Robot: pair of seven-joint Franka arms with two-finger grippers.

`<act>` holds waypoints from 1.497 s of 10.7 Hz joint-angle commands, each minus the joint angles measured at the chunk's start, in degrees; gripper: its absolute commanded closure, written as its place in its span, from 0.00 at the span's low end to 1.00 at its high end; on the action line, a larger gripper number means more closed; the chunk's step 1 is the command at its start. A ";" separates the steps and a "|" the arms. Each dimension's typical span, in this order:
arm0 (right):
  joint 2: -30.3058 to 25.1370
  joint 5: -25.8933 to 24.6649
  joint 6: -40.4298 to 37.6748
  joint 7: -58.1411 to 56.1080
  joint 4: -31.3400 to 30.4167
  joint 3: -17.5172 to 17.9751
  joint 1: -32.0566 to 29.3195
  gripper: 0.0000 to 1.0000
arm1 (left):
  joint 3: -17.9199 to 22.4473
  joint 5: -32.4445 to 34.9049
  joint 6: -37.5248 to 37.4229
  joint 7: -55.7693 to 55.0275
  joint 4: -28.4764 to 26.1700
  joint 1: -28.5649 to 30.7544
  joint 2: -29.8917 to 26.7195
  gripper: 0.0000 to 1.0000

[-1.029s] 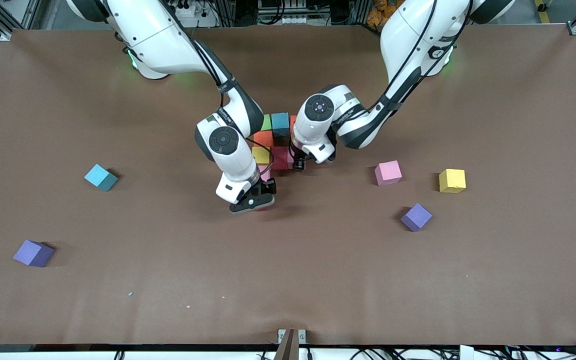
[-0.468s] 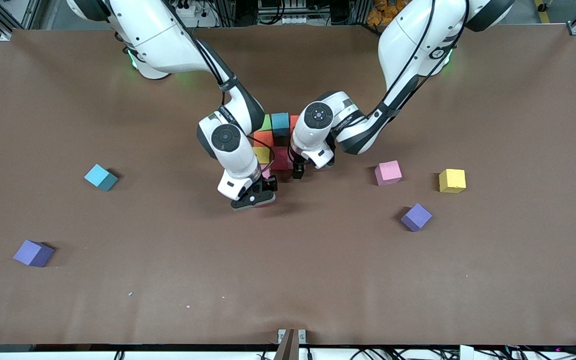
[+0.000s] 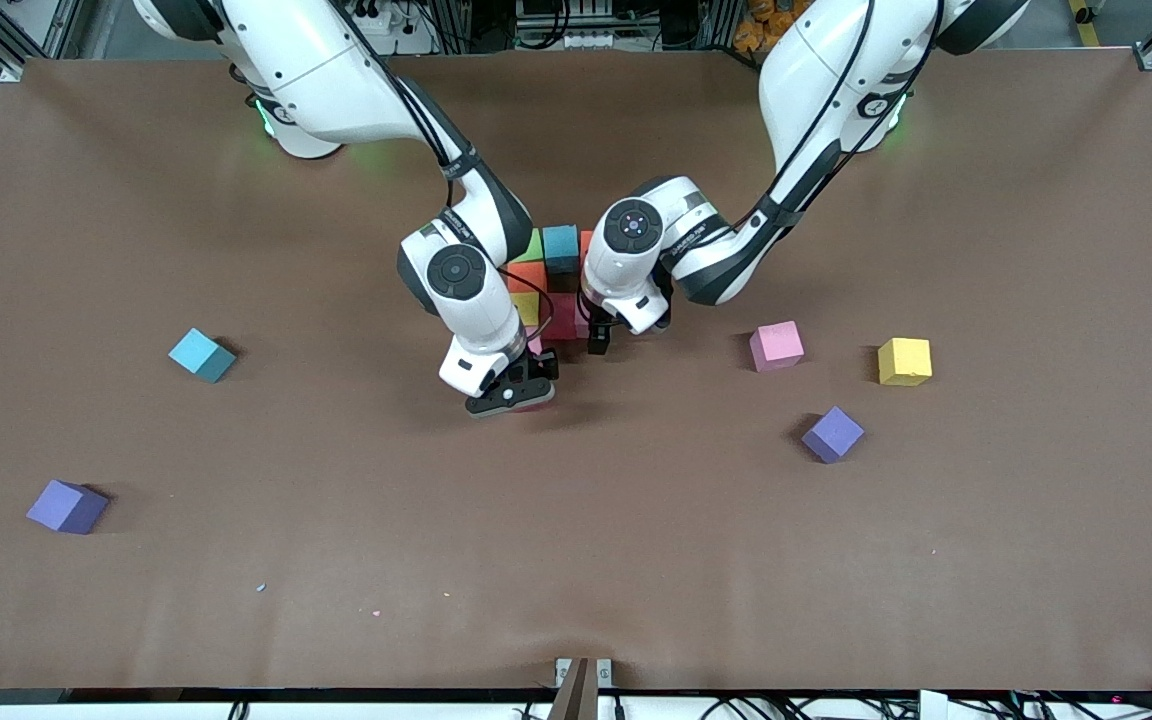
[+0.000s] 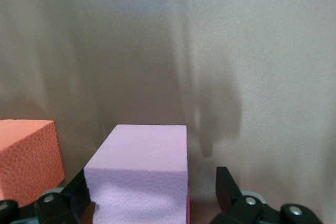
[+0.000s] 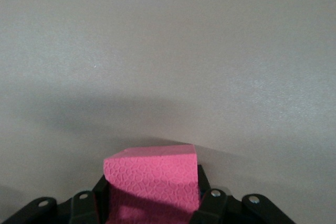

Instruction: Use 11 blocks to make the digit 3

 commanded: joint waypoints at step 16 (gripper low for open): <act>1.58 -2.01 6.06 1.58 0.49 0.53 0.27 0.54 | 0.04 -0.10 -21.10 56.27 1.13 13.67 -10.44 0.00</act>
